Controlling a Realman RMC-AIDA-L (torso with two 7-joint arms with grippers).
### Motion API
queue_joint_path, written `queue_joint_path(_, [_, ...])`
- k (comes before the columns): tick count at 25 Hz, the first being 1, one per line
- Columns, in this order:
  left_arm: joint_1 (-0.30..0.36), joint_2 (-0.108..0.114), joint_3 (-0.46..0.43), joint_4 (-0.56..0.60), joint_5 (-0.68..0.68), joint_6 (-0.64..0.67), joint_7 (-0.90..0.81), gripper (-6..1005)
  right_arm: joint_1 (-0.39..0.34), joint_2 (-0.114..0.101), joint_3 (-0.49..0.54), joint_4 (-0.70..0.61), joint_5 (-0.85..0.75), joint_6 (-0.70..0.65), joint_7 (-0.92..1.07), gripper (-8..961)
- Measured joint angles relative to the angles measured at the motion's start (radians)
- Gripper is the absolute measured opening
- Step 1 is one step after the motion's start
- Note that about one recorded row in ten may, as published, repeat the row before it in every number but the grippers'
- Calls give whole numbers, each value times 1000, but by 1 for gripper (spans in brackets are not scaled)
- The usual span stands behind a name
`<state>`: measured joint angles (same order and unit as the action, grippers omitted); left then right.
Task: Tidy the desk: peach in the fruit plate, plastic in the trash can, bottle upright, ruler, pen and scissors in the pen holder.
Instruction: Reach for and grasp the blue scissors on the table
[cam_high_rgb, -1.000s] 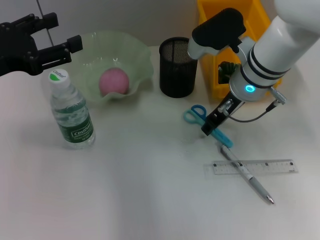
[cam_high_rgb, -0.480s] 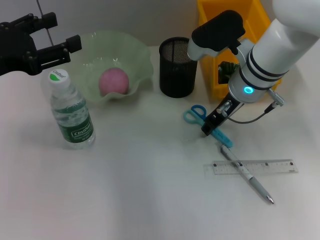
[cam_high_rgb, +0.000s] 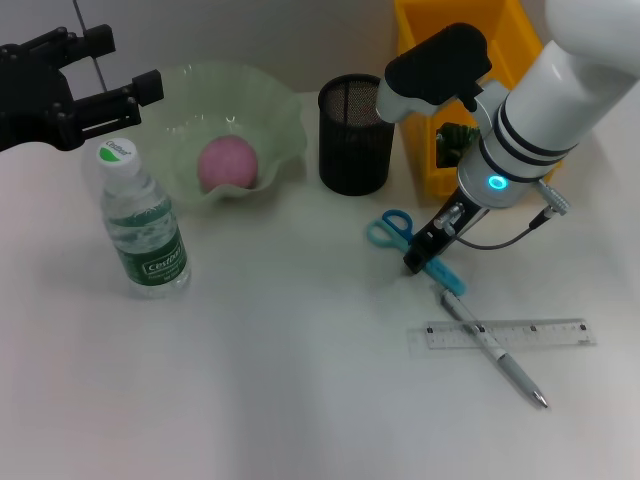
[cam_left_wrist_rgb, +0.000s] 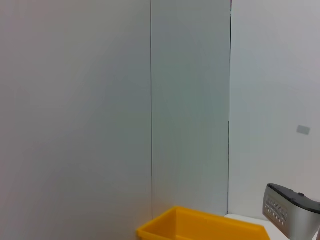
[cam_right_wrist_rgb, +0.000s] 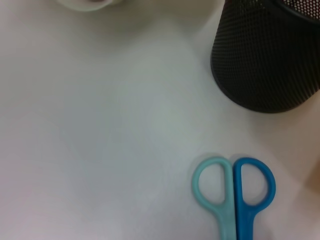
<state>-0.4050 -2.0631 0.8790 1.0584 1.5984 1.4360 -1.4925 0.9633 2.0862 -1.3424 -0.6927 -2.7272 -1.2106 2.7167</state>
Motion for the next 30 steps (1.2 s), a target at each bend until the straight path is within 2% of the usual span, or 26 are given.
queue_joint_path(16, [0, 0, 2, 0, 0, 2, 2, 806, 0, 0, -3, 16, 0, 12, 0, 387])
queue_joint_path(30, [0, 0, 3, 2, 0, 4, 2, 805, 0, 0, -3, 18, 0, 5, 0, 283])
